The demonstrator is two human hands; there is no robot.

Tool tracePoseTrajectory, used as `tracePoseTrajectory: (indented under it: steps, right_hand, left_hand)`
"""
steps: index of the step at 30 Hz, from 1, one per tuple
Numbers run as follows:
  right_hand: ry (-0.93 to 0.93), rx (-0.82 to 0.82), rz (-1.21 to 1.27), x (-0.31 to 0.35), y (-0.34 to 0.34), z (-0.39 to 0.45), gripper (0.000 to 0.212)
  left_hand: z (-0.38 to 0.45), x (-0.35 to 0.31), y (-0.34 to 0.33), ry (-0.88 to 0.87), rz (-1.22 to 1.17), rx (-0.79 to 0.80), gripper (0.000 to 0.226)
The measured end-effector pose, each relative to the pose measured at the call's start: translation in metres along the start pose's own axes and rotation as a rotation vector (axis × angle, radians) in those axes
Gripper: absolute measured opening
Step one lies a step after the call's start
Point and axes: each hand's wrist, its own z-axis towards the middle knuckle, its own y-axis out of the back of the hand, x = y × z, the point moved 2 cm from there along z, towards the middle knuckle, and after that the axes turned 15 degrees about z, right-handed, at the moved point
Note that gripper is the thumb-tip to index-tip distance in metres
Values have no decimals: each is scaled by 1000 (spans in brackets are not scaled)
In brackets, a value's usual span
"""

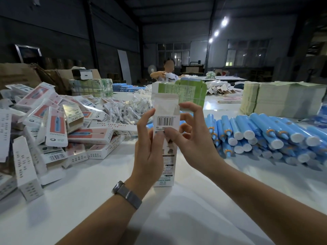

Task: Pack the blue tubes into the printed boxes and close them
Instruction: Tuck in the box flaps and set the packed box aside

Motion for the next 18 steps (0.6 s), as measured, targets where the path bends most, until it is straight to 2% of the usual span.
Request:
tracePoseTrajectory:
  steps: [18]
  right_hand:
    - [-2, 11, -43, -3, -4, -6, 52]
  left_hand:
    - [-3, -4, 1, 65, 76, -37, 37]
